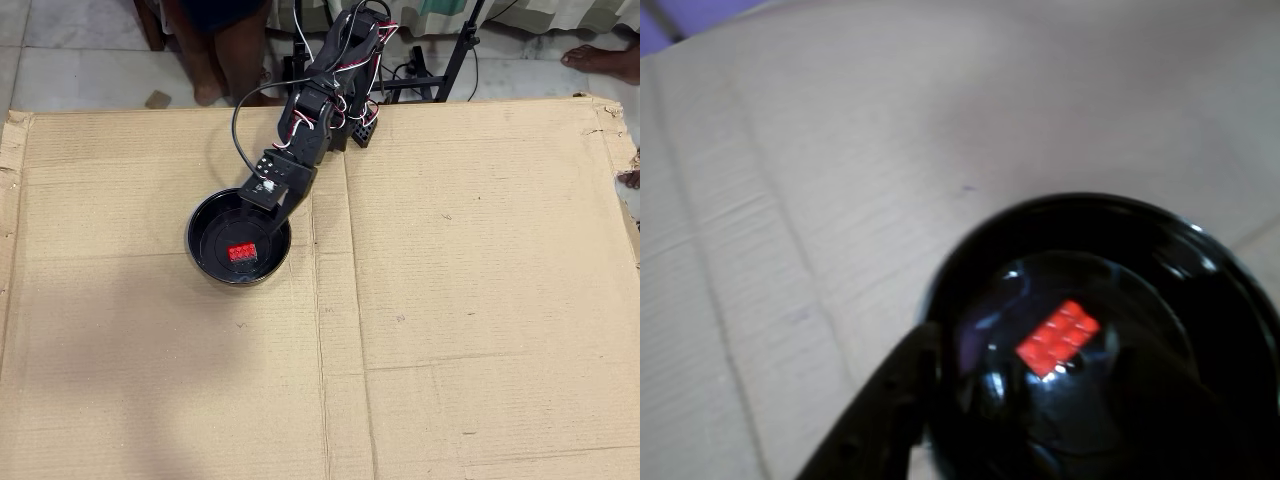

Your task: Grasp a lego block and put it in the bin.

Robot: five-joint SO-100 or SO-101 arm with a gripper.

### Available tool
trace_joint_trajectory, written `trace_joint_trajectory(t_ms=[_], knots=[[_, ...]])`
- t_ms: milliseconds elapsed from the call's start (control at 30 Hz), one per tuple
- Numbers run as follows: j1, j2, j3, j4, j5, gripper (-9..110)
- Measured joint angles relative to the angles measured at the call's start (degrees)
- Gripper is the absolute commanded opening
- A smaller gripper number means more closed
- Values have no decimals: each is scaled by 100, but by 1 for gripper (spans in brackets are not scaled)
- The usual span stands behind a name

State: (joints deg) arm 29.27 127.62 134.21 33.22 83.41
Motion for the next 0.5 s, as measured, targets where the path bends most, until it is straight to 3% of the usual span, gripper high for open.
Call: trace_joint_trajectory(t_ms=[500], knots=[[-1767, 123, 413, -18, 9, 19]])
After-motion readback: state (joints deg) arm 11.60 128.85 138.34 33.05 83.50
